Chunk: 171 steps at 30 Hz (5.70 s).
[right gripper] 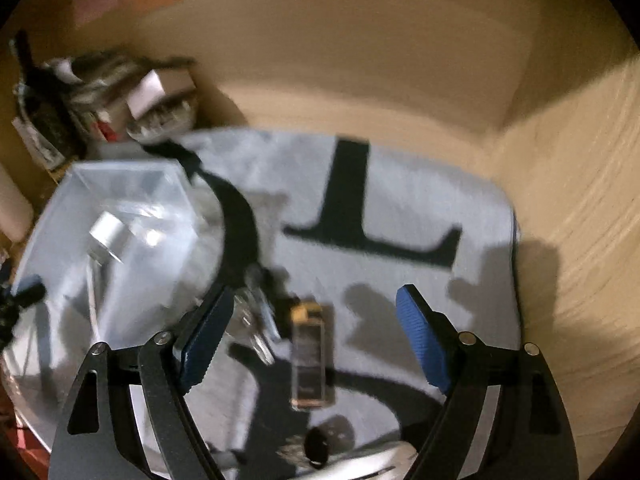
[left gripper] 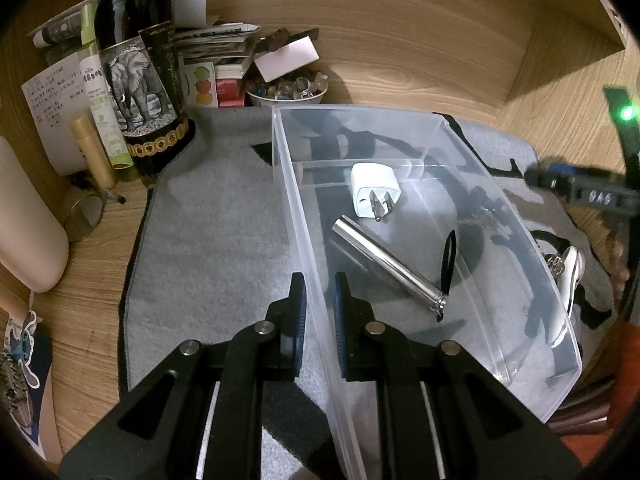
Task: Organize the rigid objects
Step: 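Grasp the black-and-gold Certificate bottle with the right gripper, then carry the Certificate bottle into the clear box and release it, then grasp the black microphone-shaped item with the right gripper, then carry the black microphone item into the clear box and release it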
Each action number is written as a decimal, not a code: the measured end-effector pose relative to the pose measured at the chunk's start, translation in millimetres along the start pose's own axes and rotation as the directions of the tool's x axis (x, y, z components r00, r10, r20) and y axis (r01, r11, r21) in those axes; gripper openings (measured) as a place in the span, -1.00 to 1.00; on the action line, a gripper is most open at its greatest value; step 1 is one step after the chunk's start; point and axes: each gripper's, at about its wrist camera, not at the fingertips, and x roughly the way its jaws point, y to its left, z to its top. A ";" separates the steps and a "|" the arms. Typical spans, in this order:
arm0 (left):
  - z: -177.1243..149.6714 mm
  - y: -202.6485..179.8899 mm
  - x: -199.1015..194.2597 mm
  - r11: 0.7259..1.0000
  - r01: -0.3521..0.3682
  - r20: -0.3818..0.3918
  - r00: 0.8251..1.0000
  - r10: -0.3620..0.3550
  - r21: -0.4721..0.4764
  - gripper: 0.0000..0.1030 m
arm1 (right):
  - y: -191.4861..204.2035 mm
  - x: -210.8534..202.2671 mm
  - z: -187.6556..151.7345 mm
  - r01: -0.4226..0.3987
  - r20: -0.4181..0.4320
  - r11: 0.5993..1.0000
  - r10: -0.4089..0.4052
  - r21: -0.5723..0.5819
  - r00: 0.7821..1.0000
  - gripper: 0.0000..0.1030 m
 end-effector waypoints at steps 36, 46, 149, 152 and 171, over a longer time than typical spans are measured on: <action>-2.0 -0.8 -1.4 1.000 -0.015 -0.006 1.000 0.015 -0.006 -0.75 | 19.5 -26.5 -19.6 -0.098 0.094 0.995 0.101 -0.034 0.990 -0.58; -1.0 -2.4 -0.2 1.000 -0.024 0.000 1.000 0.024 0.003 -0.75 | 62.7 -50.8 -0.9 -0.167 0.172 0.975 0.191 -0.145 0.966 -0.58; 3.1 2.0 -1.7 1.000 0.000 0.002 1.000 0.000 -0.010 -0.75 | 54.9 -43.0 2.3 -0.111 0.186 0.979 0.143 -0.169 0.972 -0.58; 3.1 1.6 -1.6 1.000 0.001 0.002 1.000 -0.001 -0.012 -0.75 | 65.9 -49.2 2.8 -0.130 0.201 0.972 0.169 -0.195 0.965 -0.58; 5.1 -0.2 -1.0 1.000 0.008 0.000 1.000 -0.008 -0.001 -0.75 | 133.2 -14.8 -6.3 -0.272 0.058 0.921 0.299 -0.279 0.953 -0.58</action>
